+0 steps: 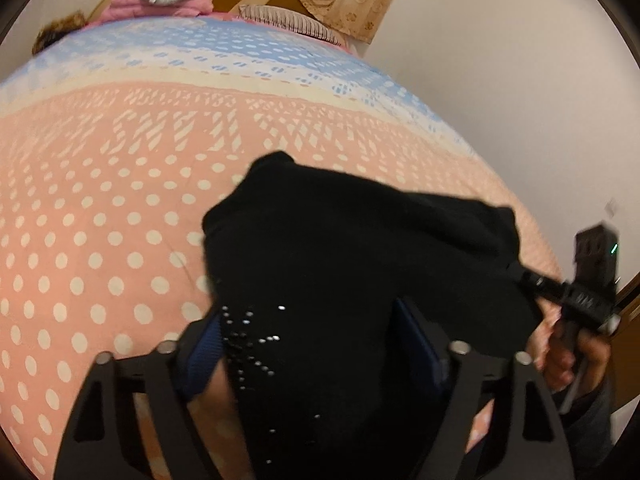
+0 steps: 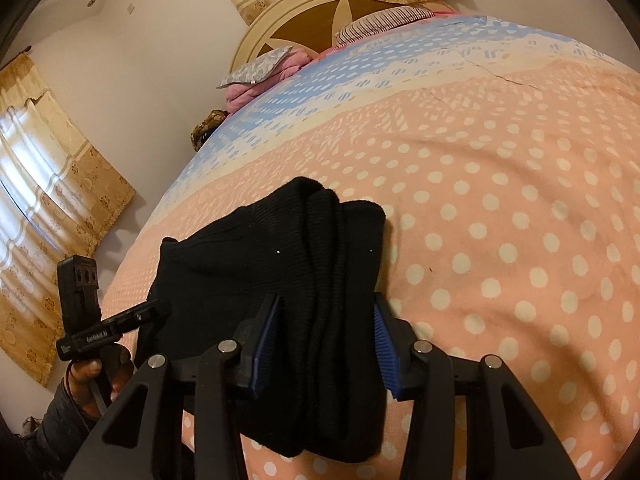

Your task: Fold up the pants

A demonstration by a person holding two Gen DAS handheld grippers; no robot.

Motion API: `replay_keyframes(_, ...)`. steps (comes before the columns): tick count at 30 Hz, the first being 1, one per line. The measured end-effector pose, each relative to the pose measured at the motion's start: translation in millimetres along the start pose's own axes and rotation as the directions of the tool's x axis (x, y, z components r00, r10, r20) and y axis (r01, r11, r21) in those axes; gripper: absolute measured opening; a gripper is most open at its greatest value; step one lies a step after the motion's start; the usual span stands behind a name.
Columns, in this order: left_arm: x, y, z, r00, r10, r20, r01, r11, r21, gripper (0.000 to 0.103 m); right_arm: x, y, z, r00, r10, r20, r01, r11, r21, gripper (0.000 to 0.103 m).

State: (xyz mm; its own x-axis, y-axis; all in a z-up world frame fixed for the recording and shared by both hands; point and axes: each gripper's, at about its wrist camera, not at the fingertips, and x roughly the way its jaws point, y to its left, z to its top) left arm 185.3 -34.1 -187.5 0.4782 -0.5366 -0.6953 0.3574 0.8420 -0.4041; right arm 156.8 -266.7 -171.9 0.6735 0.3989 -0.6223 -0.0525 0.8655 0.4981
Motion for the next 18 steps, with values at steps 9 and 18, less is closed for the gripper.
replay_keyframes(9, -3.9, 1.4, -3.5, 0.994, -0.111, 0.001, 0.111, 0.994, -0.013, 0.030, -2.7, -0.6, -4.7, 0.999, 0.044, 0.026, -0.045, 0.998, 0.033, 0.036)
replay_keyframes(18, -32.5, -17.6, -9.4, 0.995, -0.011, 0.101, 0.005, 0.998, 0.060, 0.015, -10.6, 15.1, -4.8, 0.996, 0.076, 0.048, -0.075, 0.997, -0.015, 0.030)
